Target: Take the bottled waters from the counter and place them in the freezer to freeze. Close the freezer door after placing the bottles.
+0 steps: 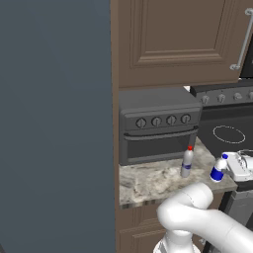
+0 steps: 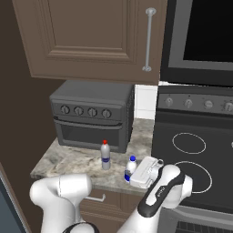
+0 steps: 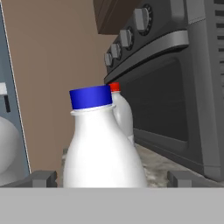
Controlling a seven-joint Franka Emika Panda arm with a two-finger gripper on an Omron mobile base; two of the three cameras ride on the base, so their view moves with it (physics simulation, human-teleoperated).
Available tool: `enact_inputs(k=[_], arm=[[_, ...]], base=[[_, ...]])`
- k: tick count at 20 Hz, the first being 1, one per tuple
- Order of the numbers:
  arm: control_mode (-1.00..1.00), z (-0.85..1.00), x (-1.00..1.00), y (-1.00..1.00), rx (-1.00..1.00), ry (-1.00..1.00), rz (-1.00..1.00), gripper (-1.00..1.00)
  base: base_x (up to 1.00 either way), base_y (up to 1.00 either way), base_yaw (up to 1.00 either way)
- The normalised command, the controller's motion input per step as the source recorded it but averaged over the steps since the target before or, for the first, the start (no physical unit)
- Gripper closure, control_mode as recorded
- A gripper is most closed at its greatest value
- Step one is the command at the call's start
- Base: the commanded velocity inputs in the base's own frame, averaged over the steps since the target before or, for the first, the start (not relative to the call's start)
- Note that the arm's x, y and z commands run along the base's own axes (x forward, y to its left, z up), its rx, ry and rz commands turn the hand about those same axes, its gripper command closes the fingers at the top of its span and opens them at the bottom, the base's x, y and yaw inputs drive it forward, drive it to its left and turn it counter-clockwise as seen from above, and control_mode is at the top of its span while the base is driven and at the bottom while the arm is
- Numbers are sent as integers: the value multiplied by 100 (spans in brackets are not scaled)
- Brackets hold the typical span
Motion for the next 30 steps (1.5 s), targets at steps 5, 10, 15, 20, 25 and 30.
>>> enact_inputs(k=[5, 10, 15, 20, 25, 30], arm=[[-100, 0, 0, 10, 0, 0, 0, -100], [-100, 0, 0, 1, 0, 0, 0, 100], [-100, 0, 0, 0, 0, 0, 2, 100], [-100, 0, 0, 0, 0, 0, 0, 100], [-100, 15, 0, 0, 0, 0, 0, 100], [-100, 95, -25, 1, 0, 1, -5, 100]], base=[[0, 0, 0], [0, 0, 0], [0, 0, 0], [0, 0, 0], [0, 0, 0], [0, 0, 0]])
